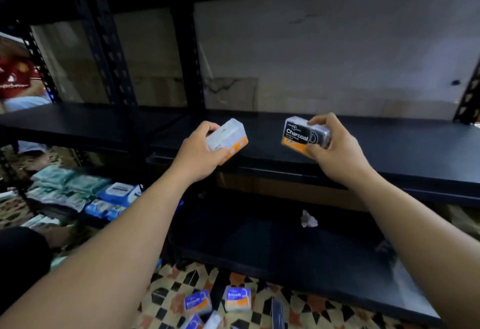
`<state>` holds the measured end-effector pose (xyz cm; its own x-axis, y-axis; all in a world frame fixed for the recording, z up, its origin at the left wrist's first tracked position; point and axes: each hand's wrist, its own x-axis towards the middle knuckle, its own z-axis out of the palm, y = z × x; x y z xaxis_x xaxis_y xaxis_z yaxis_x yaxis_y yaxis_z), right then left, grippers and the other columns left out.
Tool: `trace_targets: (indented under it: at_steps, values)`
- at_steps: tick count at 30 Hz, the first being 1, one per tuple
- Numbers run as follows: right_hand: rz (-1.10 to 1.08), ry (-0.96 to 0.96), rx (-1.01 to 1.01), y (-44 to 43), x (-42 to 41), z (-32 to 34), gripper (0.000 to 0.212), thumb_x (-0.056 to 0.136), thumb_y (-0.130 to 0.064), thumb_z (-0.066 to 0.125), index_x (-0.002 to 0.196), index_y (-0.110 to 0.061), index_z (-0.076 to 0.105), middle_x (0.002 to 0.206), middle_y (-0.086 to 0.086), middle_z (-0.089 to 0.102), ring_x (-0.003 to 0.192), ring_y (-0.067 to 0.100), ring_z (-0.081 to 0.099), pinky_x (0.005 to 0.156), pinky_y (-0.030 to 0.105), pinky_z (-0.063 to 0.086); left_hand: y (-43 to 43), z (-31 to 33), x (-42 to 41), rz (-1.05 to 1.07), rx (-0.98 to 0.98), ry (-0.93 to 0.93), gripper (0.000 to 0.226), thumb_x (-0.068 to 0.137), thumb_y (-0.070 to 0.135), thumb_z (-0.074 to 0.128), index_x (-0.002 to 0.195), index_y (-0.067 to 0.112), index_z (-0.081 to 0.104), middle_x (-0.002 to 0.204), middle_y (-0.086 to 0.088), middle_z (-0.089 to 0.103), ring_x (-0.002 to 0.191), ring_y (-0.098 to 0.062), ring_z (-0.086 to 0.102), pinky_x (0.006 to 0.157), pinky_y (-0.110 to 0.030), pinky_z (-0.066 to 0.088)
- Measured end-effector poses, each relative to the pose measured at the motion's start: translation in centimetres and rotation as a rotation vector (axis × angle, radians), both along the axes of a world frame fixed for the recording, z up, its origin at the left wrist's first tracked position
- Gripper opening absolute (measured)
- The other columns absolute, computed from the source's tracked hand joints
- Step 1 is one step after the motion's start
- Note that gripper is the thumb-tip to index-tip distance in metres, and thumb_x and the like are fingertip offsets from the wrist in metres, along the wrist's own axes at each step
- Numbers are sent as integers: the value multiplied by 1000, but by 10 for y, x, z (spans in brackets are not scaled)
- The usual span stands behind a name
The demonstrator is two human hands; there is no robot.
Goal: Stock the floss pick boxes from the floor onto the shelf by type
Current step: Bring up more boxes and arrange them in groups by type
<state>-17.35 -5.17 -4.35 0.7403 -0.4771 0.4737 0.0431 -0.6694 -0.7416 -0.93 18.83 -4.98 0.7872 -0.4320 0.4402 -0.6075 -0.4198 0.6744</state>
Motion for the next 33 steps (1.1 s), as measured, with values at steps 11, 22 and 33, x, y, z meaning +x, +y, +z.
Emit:
trace_targets:
  at_steps: [11, 22, 33]
  values:
    - [-36, 251, -148, -61, 65, -8, 40, 89, -10, 60, 121, -28, 45, 106, 8, 59, 79, 23, 56, 61, 30, 40, -53, 0, 73, 85, 116, 47, 36, 76, 23, 73, 109, 28, 59, 102, 4, 66, 92, -18, 63, 79, -29, 51]
    - [-87, 291, -210, -92, 113, -13, 40, 91, -19, 60, 123, -31, 38, 114, 9, 58, 89, 27, 53, 73, 35, 41, -89, -9, 110, 111, 159, 36, 50, 73, 35, 81, 110, 23, 50, 106, 3, 64, 95, -19, 62, 76, -31, 51]
    - [-69, 236, -145, -96, 113, -18, 44, 90, -20, 65, 126, -32, 43, 114, 8, 59, 97, 29, 56, 80, 35, 45, -87, -14, 121, 167, -36, 71, 74, 78, 48, 77, 137, 24, 40, 133, -3, 46, 119, -21, 50, 88, -28, 40]
